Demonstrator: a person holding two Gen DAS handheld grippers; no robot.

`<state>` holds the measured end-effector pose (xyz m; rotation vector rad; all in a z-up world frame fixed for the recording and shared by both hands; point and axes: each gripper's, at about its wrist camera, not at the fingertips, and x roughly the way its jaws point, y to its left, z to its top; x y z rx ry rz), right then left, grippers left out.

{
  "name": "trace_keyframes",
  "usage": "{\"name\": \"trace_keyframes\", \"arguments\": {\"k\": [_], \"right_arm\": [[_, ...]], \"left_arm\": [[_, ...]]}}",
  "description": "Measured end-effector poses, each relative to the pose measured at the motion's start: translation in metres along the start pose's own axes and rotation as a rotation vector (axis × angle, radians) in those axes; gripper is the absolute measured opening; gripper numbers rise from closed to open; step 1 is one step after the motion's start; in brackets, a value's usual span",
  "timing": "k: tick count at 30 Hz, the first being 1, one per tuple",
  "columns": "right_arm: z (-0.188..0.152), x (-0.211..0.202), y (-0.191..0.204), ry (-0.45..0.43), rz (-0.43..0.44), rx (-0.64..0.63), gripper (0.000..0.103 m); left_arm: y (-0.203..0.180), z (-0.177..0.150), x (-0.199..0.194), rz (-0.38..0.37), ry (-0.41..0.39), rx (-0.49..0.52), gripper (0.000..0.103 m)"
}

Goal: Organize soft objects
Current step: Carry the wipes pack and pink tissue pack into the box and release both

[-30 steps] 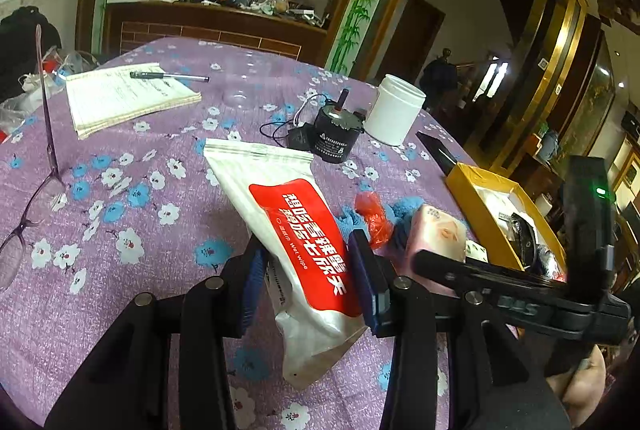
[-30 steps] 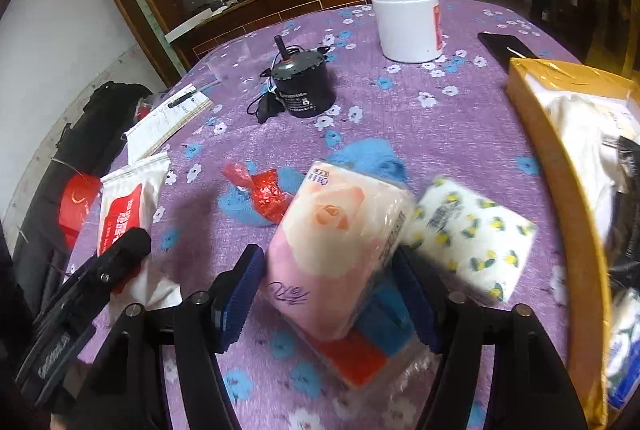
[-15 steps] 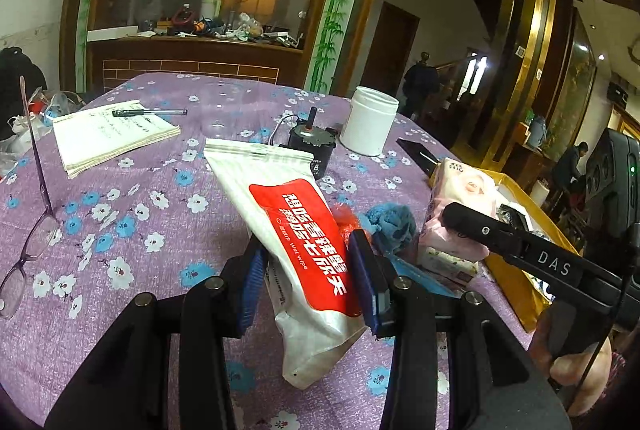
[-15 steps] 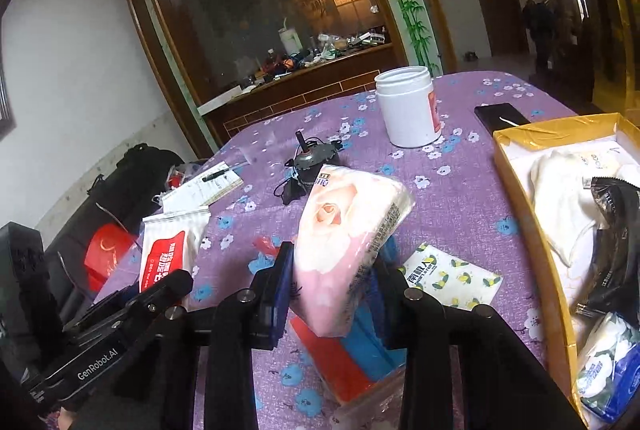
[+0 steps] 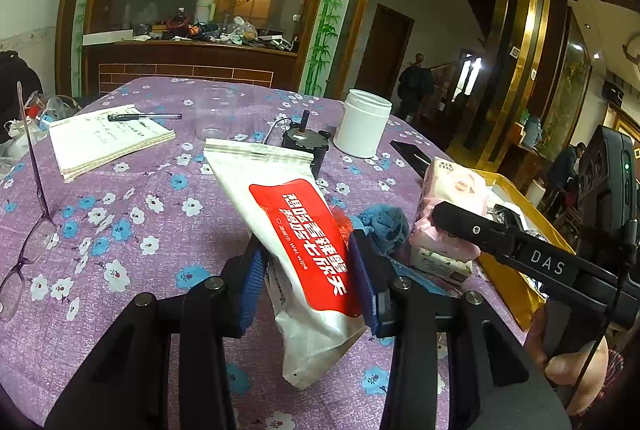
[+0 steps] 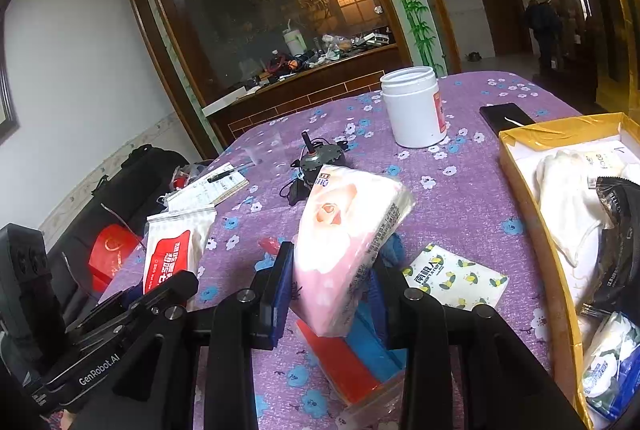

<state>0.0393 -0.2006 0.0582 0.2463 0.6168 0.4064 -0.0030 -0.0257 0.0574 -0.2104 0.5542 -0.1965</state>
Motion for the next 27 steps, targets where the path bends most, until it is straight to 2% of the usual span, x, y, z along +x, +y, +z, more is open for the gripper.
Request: {"name": "trace_keyframes", "arguments": {"k": [14,21,27], "right_arm": [[0.008,-0.014,-0.012,-0.05,0.0,0.053,0.035],[0.019,-0.046,-0.022,-0.108,0.018,0.071,0.035],[0.028,-0.077,-0.048,-0.122,0.014,0.112,0.035]], "left_arm": [[-0.006,-0.001,-0.001,-0.021,0.003,0.015,0.039],[-0.02,0.0,-0.002,-0.029,0.018,0.055,0.039],[-0.047,0.008,-0.003,-0.082,0.033,0.072,0.039]]}}
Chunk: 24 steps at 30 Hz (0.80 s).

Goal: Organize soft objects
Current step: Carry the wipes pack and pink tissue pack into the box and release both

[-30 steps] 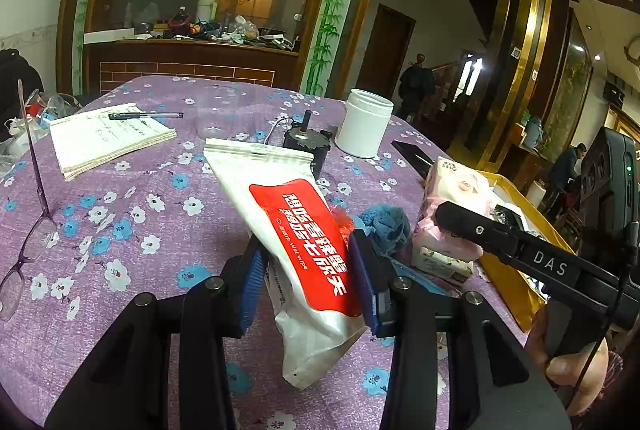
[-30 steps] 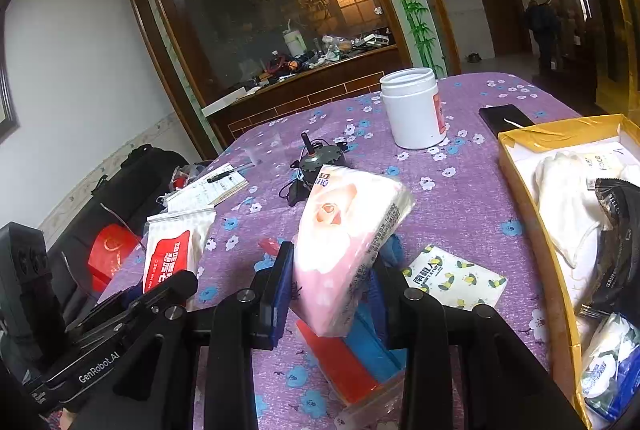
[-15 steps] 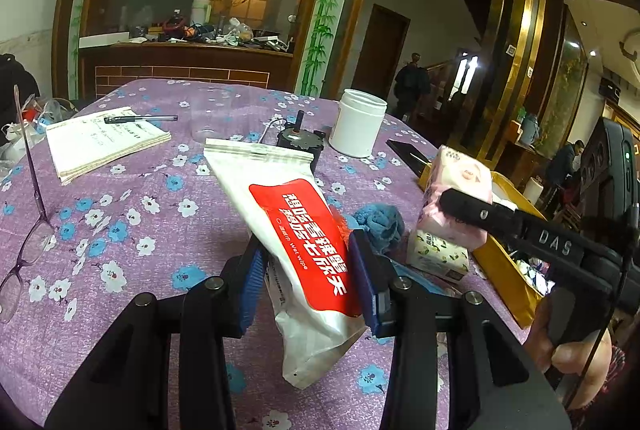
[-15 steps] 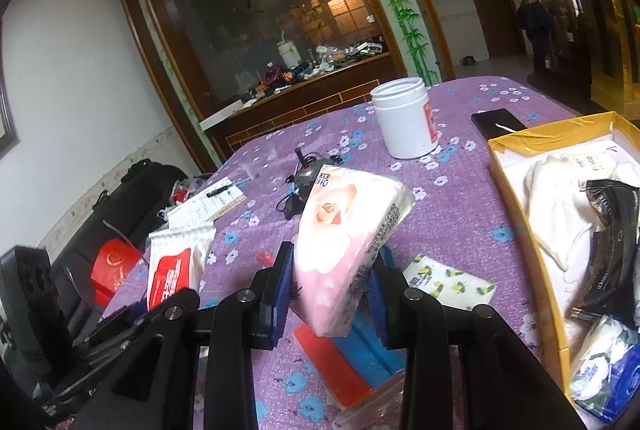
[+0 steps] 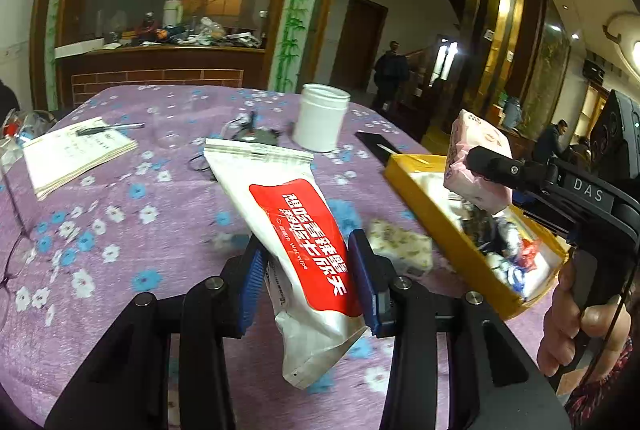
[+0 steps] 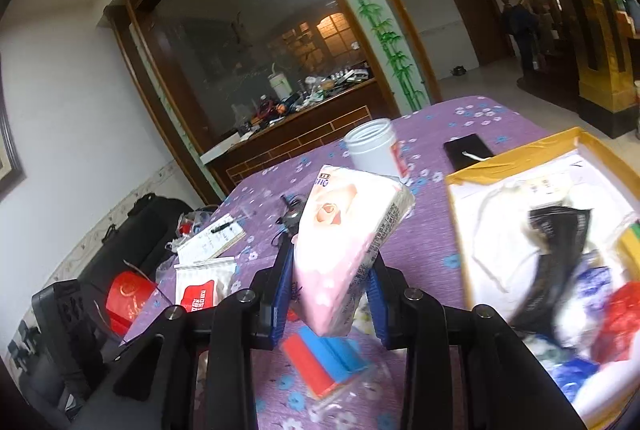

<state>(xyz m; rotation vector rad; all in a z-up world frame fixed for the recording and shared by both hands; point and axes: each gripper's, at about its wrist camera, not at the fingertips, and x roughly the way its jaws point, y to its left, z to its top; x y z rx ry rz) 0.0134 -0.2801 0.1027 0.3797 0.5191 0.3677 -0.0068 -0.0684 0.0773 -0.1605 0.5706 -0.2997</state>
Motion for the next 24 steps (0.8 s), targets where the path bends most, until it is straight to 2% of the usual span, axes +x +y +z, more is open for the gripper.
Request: {"name": "trace_keyframes", "arguments": {"k": [4,8,12,15,20,24], "right_arm": [[0.012,-0.017,-0.03,0.023,0.011,0.062,0.035],[0.025,-0.032,-0.067,0.031,-0.014,0.127,0.035],[0.04,-0.045,-0.101,0.026,-0.056,0.171,0.035],[0.054,-0.052,-0.122,0.02,-0.118,0.164,0.035],[0.071,-0.04,-0.162,0.084,-0.21,0.172,0.035],[0.073,-0.021,-0.193,0.156,-0.275,0.186,0.035]], "left_arm": [[-0.021,0.011,0.006,-0.046,0.024,0.011,0.039],[-0.046,0.024,0.012,-0.088,0.039,0.036,0.039],[-0.075,0.04,0.028,-0.146,0.064,0.064,0.039],[-0.103,0.051,0.047,-0.198,0.099,0.088,0.039],[-0.156,0.056,0.091,-0.285,0.194,0.12,0.039],[-0.189,0.048,0.125,-0.303,0.261,0.15,0.039]]}}
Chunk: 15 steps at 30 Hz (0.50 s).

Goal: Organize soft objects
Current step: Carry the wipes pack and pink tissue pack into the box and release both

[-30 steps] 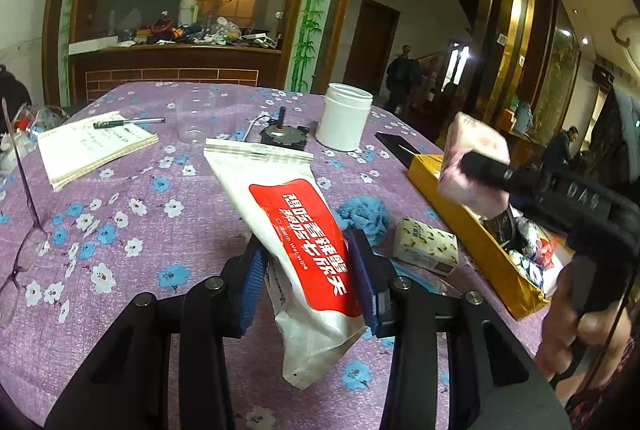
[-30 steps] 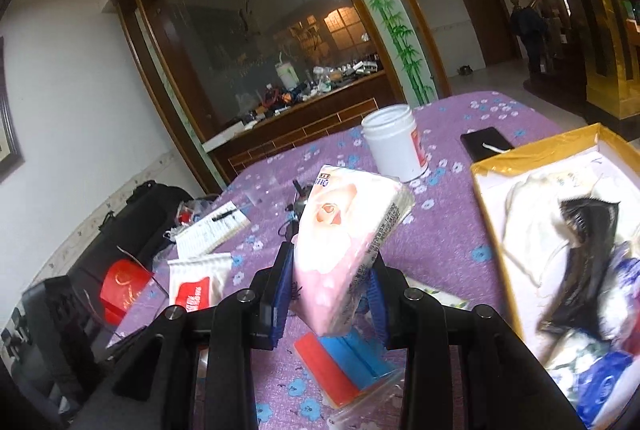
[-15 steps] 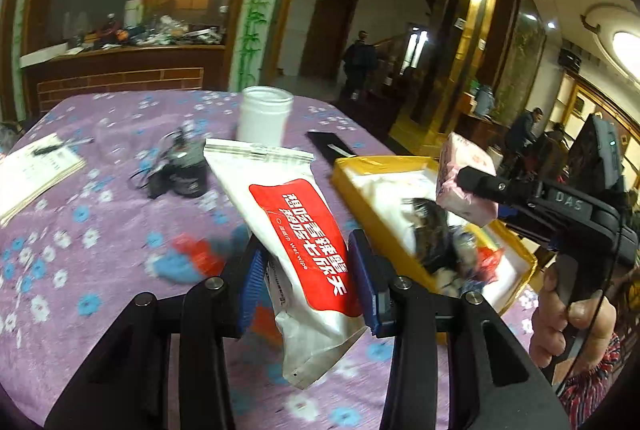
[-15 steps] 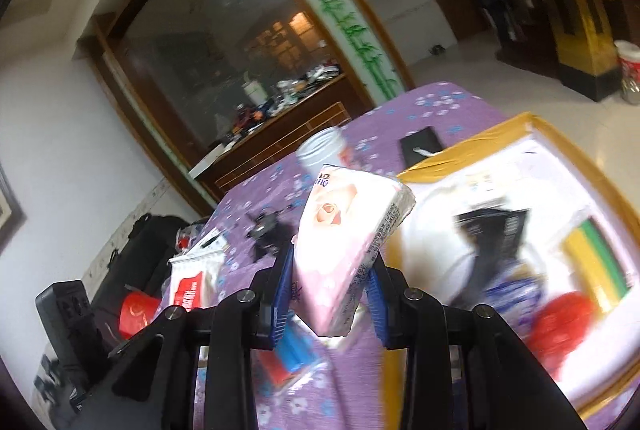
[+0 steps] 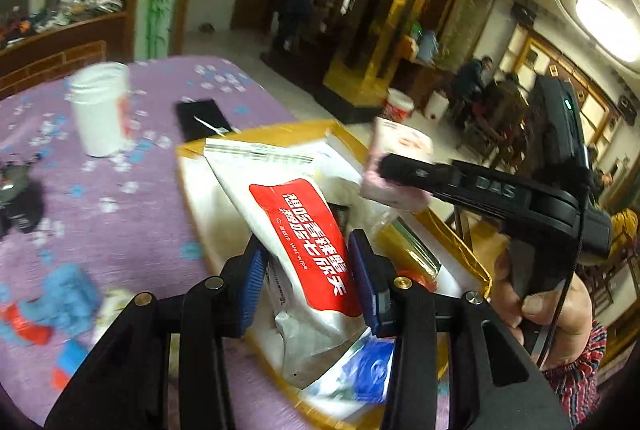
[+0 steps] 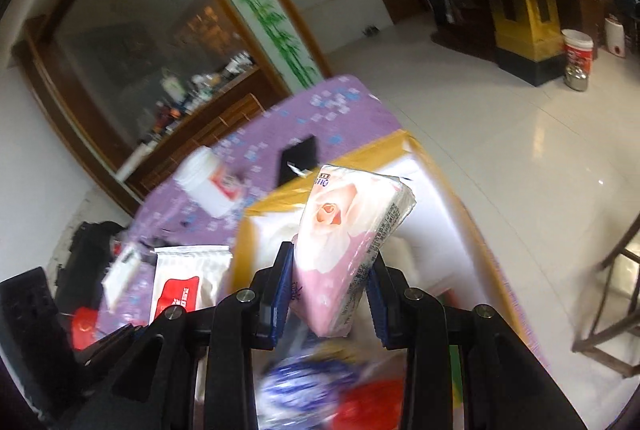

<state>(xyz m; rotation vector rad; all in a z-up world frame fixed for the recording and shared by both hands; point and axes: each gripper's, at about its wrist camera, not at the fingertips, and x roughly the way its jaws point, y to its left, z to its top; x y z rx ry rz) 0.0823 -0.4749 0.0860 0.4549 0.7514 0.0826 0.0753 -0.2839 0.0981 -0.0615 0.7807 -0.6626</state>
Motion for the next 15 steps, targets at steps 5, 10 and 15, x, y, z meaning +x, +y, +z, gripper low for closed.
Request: {"name": "trace_keyframes", "arguments": {"k": [5,10,15], "right_arm": [[0.0,0.021,-0.018,0.059,-0.038,0.008,0.035],[-0.006,0.035,-0.027,0.094,-0.052,0.019,0.04],[-0.008,0.028,-0.031,0.091,-0.062,0.032,0.05]], "left_arm": [[-0.008,-0.006,0.029,0.008,0.057,0.001,0.039],[-0.017,-0.011,0.038,-0.008,0.085,0.0,0.04],[-0.025,-0.014,0.031,-0.026,0.07,0.005,0.067]]}}
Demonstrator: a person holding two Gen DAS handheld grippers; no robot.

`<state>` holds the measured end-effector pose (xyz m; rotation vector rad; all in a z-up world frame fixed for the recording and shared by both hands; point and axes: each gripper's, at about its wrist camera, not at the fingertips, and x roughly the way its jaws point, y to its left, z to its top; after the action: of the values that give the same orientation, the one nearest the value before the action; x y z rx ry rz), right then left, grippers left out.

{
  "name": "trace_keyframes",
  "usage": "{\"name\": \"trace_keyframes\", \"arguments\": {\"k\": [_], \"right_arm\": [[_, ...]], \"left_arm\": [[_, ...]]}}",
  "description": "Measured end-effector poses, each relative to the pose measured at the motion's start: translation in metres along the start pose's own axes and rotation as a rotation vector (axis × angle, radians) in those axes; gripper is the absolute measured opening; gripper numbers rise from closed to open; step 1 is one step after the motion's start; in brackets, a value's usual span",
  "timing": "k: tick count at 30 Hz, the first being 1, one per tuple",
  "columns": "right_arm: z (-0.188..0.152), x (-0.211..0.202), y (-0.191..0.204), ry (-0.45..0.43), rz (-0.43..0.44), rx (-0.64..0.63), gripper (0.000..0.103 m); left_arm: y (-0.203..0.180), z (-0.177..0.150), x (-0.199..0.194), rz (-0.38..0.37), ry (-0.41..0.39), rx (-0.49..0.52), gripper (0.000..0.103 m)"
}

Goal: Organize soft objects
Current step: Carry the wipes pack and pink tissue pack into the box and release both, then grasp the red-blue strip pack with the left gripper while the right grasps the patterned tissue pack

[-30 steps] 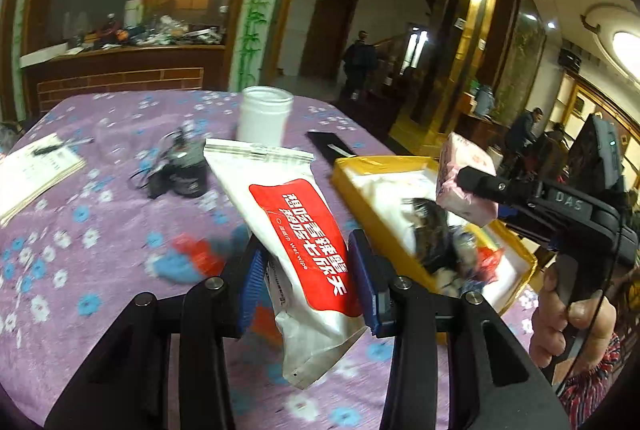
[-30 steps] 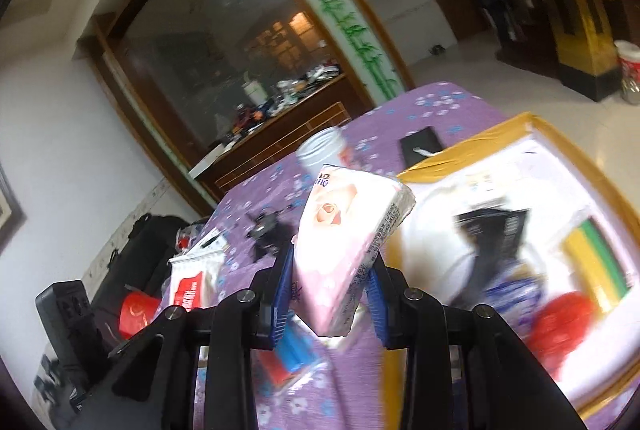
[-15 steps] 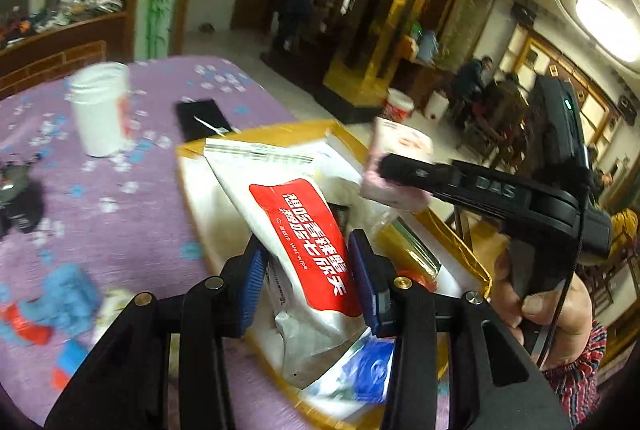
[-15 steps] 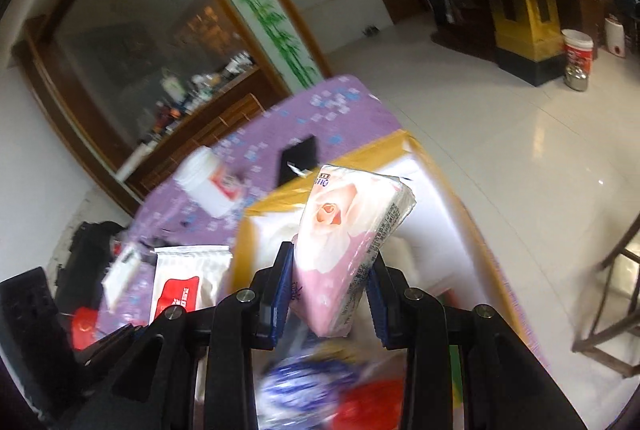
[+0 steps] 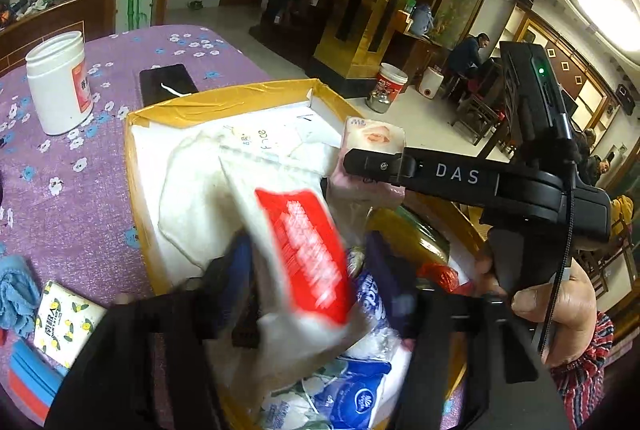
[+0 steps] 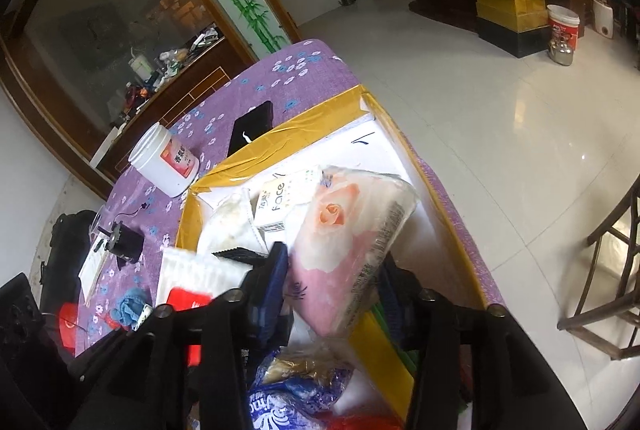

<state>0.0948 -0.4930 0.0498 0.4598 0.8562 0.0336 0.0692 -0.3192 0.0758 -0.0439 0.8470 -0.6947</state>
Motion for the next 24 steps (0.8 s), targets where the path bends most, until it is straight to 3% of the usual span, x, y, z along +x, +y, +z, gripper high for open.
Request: {"name": "trace_keyframes", "arguments": {"k": [2,7,12,15,20,24], "right_arm": [[0.0,-0.005,0.0,-0.014,-0.007,-0.001,0.051],[-0.003,-0.023,0.003,-0.057,-0.009,0.002,0.053],[-0.018,-0.05,0.02,-0.115,0.066,-0.008,0.053],[-0.031,-0.064,0.034,-0.138,0.12,-0.024,0.059],[-0.056,-0.07,0.071,-0.116,0.197,-0.091,0.059],[-0.075,-0.063,0.112,-0.068,0.239,-0.179,0.059]], "left_arm": [[0.0,0.001,-0.006,-0.017,-0.024,-0.009,0.073],[0.004,0.006,-0.017,-0.023,-0.036,-0.025,0.073],[0.009,-0.002,-0.038,-0.027,-0.055,-0.03,0.073],[0.015,-0.013,-0.055,-0.03,-0.07,-0.035,0.073],[0.032,-0.044,-0.09,0.0,-0.096,-0.025,0.073],[0.071,-0.073,-0.126,0.06,-0.133,-0.082,0.073]]}}
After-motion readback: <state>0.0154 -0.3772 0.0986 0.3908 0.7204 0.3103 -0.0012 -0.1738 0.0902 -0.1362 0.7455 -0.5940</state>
